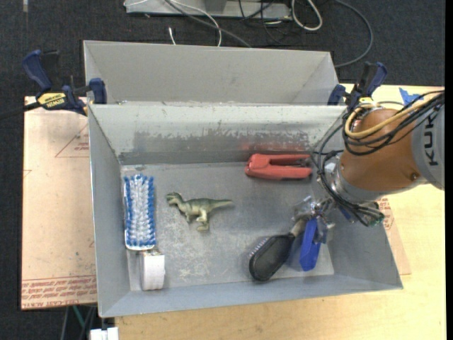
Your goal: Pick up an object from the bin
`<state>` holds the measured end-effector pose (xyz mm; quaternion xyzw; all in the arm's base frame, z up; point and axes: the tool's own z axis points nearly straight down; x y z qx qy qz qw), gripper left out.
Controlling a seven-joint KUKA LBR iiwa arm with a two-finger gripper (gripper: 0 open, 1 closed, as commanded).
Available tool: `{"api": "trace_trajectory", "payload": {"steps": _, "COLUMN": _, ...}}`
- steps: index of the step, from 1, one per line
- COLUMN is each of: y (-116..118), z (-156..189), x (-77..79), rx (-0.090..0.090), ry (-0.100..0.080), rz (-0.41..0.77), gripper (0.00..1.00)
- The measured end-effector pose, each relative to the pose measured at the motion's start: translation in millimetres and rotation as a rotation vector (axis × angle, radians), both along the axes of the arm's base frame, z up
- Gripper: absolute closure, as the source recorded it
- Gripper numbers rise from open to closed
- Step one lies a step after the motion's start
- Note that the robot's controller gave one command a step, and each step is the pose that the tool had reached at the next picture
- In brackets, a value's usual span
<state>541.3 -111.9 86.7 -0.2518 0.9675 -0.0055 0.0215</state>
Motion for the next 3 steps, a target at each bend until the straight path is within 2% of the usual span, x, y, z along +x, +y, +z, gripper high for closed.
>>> {"api": "trace_trajectory", "payload": {"steps": 1, "y": 3.5, "z": 62.1, "x": -9.1, "rx": 0.004, "ry": 0.007, "rz": -0.028, "gripper": 1.00}}
{"api": "trace_trajectory", "payload": {"steps": 2, "y": 8.6, "z": 32.3, "x": -1.6, "rx": 0.002, "ry": -0.005, "rz": -0.014, "gripper": 1.00}}
{"api": "trace_trajectory", "payload": {"steps": 3, "y": 11.2, "z": 125.9, "x": 8.8, "rx": 0.004, "ry": 0.000, "rz": -0.047, "gripper": 1.00}}
